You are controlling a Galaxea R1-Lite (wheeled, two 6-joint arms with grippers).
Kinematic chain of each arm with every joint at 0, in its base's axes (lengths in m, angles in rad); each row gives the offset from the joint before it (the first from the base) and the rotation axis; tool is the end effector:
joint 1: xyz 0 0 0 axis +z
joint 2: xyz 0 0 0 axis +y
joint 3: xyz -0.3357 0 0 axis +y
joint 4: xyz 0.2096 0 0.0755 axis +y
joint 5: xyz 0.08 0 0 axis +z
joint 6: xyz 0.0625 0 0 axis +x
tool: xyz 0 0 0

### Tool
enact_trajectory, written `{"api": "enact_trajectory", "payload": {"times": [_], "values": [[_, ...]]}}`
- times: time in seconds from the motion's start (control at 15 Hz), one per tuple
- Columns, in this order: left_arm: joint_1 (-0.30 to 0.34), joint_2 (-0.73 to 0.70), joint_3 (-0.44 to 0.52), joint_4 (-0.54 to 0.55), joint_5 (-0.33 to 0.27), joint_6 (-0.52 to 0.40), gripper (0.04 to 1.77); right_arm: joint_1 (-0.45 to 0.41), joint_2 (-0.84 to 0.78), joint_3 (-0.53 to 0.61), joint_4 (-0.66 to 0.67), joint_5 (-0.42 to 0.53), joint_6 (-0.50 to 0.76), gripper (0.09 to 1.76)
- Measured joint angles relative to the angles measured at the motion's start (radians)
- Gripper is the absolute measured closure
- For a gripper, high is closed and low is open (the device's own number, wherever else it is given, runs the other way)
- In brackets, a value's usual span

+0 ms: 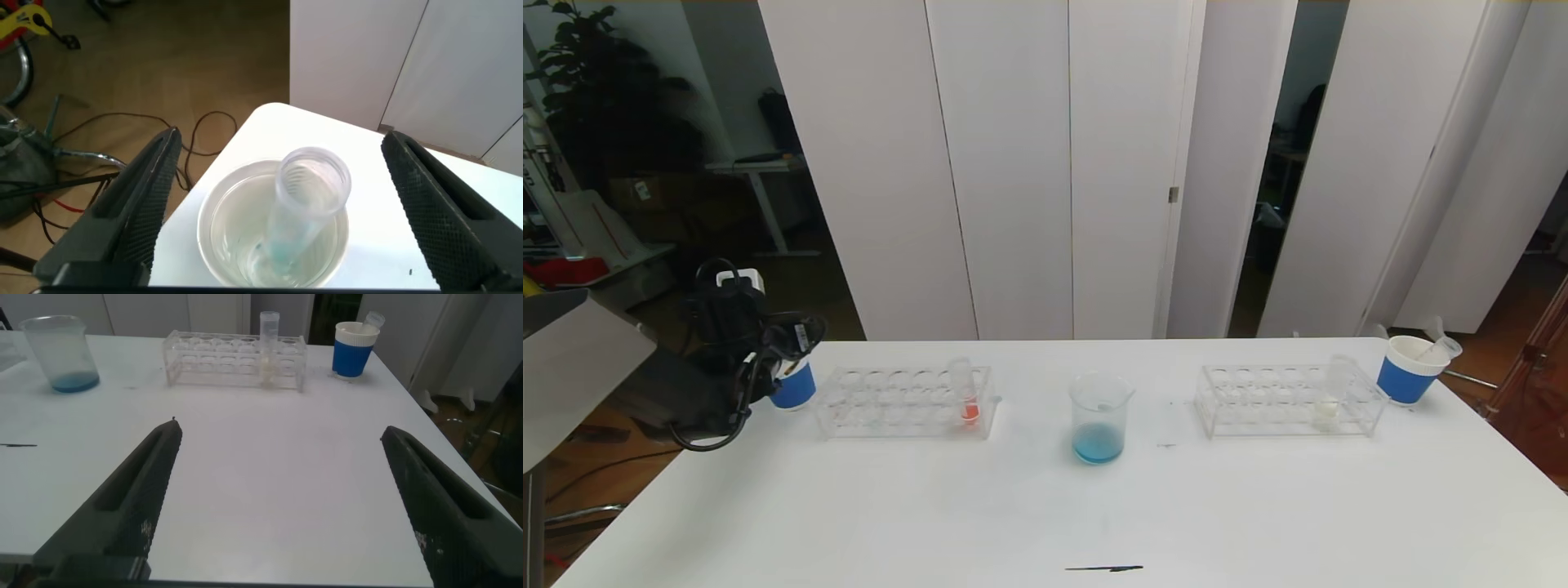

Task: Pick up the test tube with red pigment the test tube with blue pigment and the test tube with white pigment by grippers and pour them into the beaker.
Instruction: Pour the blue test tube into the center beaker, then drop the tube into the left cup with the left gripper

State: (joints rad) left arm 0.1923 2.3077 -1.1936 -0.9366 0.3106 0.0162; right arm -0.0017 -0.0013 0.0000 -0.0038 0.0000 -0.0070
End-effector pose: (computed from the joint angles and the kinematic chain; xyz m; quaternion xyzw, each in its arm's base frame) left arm 0.5098 0.1187 0.0691 0.0131 0.0905 0.2471 0.9647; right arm 0.0163 0.0000 0.0761 -0.0035 -0.0025 -0.0009 1.0000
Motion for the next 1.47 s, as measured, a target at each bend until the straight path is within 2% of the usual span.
{"api": "enact_trajectory", "payload": {"times": [0.27,0.4,0.53,0.73,0.87,1.27,1.47], "values": [[-0.01,-0.061,0.009,0.017,-0.002,0.025,0.06,0.0,0.0,0.0,0.0,0.0,0.0,0.1],[-0.024,-0.138,0.029,0.057,-0.005,0.05,0.06,0.0,0.0,0.0,0.0,0.0,0.0,0.1],[-0.044,-0.251,0.084,0.085,-0.033,0.082,0.06,0.0,0.0,0.0,0.0,0.0,0.0,0.1],[-0.083,-0.468,0.231,0.1,-0.097,0.105,0.06,0.0,0.0,0.0,0.0,0.0,0.0,0.1],[-0.112,-0.629,0.346,0.123,-0.12,0.109,0.06,0.0,0.0,0.0,0.0,0.0,0.0,0.1],[-0.168,-1.196,0.658,0.319,-0.134,0.13,0.06,0.0,0.0,0.0,0.0,0.0,0.0,0.1],[-0.228,-1.498,0.779,0.433,-0.135,0.147,0.06,0.0,0.0,0.0,0.0,0.0,0.0,0.1]]}}
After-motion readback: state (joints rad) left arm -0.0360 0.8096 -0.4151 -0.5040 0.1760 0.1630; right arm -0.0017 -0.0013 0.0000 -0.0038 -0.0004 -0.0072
